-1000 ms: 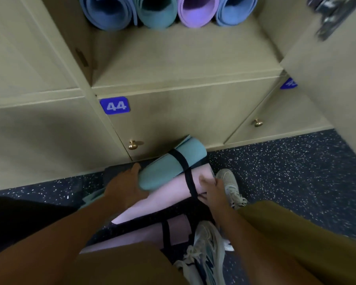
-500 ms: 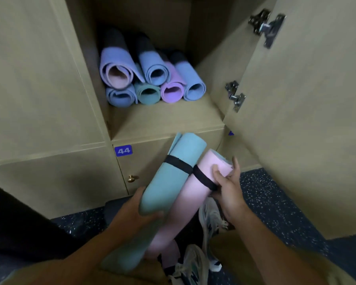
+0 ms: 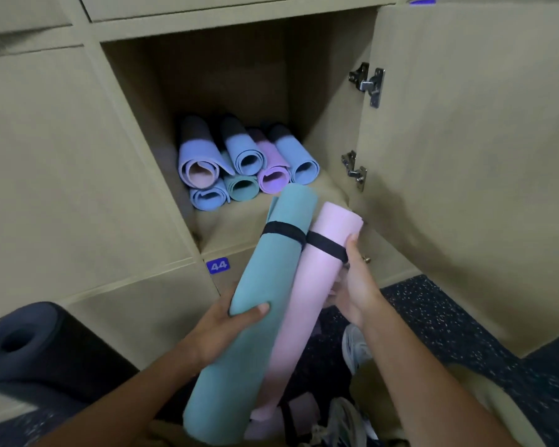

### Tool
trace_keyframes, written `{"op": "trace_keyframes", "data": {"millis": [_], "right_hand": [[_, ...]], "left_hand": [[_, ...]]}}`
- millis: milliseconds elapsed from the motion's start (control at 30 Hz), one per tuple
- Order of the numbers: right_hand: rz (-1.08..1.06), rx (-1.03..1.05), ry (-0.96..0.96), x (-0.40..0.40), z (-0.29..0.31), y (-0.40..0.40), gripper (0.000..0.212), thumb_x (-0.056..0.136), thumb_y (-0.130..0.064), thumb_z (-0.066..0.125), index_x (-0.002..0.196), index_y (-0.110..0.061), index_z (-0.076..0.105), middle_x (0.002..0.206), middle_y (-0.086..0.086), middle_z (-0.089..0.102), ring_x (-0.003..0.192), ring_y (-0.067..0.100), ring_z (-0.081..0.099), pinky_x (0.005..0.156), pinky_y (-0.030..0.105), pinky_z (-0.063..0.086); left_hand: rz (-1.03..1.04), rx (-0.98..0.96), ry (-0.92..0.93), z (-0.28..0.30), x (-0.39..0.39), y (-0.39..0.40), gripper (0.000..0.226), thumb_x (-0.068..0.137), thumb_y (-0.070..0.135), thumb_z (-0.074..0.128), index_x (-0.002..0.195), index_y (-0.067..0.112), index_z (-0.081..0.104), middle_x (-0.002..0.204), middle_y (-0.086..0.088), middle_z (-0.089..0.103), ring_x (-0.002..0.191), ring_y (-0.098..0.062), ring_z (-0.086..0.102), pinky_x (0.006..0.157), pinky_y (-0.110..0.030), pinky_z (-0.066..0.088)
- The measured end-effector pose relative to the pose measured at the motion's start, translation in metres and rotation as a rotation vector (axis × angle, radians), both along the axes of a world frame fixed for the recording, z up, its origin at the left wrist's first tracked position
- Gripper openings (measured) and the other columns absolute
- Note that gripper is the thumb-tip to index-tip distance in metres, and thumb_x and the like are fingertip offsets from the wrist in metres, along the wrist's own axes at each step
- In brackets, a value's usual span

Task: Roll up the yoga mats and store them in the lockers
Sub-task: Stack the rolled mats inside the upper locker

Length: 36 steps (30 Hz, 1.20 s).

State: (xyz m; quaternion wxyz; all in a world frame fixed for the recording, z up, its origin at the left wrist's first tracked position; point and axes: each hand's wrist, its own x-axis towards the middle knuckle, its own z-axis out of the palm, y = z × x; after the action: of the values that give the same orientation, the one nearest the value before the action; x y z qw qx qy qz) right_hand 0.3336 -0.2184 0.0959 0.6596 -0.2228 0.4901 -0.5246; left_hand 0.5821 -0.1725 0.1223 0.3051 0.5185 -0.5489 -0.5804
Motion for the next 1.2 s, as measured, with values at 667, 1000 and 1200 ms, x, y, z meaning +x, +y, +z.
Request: {"op": "trace_keyframes", "data": {"millis": [667,1000,1200], "right_hand": [[0.158,-0.264,-0.074,-0.003,0.027,-0.033,0.055,0.090,-0.045,0.074,0.138,-0.022,0.059,0.130,-0.002,0.070,0.127,0.021,0.062,0.112,0.042,0.043],[0.208,-0.296,-0.232,-0.012,0.026,-0.055,0.066,0.081,-0.023,0.080,0.140,-0.035,0.052,0.119,0.010,0.068,0.089,0.024,0.063,0.080,0.039,0.047],[0.099,-0.236,-0.287,-0.005,0.024,-0.072,0.077,0.071,-0.022,0.086,0.138,-0.022,0.049,0.117,0.010,0.071,0.106,0.027,0.067,0.089,0.038,0.053]], "left_hand": [[0.123,0.171,-0.053,0.121,-0.057,-0.117,0.041,0.093,0.050,0.062,0.112,0.015,0.075,0.099,-0.011,0.078,0.076,-0.024,0.073,0.073,-0.033,0.059],[0.184,-0.063,-0.271,0.135,-0.083,-0.187,0.072,0.075,0.055,0.080,0.127,0.009,0.061,0.103,-0.015,0.077,0.085,-0.030,0.077,0.071,-0.038,0.061],[0.262,-0.143,-0.298,0.132,-0.096,-0.231,0.070,0.083,0.054,0.078,0.133,0.022,0.041,0.118,-0.007,0.065,0.099,-0.027,0.070,0.086,-0.044,0.059]]}}
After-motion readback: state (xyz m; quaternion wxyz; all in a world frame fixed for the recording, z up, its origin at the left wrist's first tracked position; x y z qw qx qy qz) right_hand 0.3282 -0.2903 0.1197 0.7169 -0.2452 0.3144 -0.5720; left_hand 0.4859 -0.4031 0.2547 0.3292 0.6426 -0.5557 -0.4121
